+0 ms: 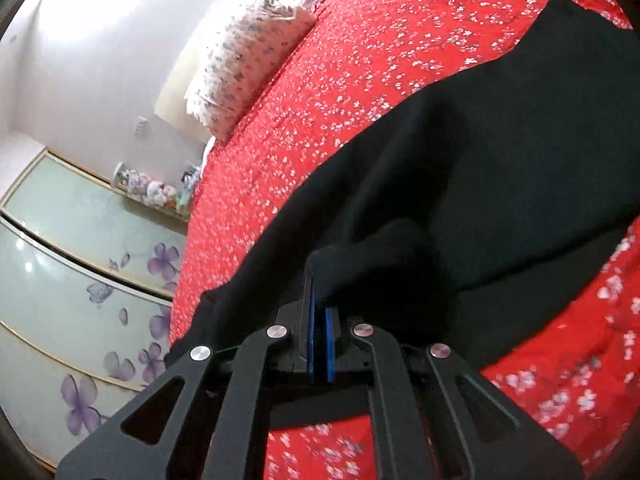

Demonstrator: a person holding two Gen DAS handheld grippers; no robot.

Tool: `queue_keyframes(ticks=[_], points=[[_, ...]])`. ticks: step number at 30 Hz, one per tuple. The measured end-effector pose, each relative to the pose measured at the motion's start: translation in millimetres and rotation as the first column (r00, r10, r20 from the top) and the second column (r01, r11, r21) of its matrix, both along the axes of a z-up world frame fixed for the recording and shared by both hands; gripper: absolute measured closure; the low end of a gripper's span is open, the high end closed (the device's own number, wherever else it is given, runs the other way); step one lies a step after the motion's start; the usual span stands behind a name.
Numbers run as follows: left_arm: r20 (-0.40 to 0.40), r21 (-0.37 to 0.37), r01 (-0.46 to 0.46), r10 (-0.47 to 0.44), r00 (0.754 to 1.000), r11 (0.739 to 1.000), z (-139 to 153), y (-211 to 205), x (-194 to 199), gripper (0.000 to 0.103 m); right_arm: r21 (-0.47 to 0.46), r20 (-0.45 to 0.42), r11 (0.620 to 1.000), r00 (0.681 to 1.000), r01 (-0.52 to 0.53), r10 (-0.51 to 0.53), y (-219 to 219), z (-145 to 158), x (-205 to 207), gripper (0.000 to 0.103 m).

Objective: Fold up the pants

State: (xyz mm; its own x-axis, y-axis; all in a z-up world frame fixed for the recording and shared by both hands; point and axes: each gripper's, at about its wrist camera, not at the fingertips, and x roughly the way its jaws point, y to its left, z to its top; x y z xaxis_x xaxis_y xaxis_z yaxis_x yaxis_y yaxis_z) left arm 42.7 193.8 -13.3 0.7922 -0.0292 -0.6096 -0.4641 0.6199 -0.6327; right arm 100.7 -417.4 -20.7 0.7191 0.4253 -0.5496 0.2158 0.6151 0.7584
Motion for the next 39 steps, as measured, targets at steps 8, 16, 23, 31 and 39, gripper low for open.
queue_keyframes(ticks=[8,16,23,31,39], points=[[0.054,-0.158,-0.008,0.016,0.998,0.987,-3.8,43.7,3.9,0.067,-0.029,-0.024,1.000,1.000,-0.009,0.008,0.8,-7.1,-1.1,0.099],[0.047,-0.152,-0.067,0.075,0.996,0.986,-3.7,71.6,-0.7,0.088,-0.039,-0.004,0.999,1.000,-0.006,0.006,4.5,-3.2,1.9,0.099],[0.074,-0.091,-0.079,0.085,0.994,0.993,9.9,76.1,-23.1,0.093,-0.016,0.061,1.000,0.998,-0.025,0.026,2.2,11.9,-4.3,0.099],[-0.002,-0.062,-0.158,0.159,0.987,0.985,-6.2,84.6,-35.7,0.090,-0.131,-0.151,0.984,0.984,-0.117,0.097,8.6,-18.6,-5.5,0.098],[0.142,0.164,-0.284,0.262,0.954,0.945,41.5,63.4,-66.0,0.037,-0.140,-0.005,0.968,0.978,-0.208,0.209,-13.3,40.1,-38.2,0.090]])
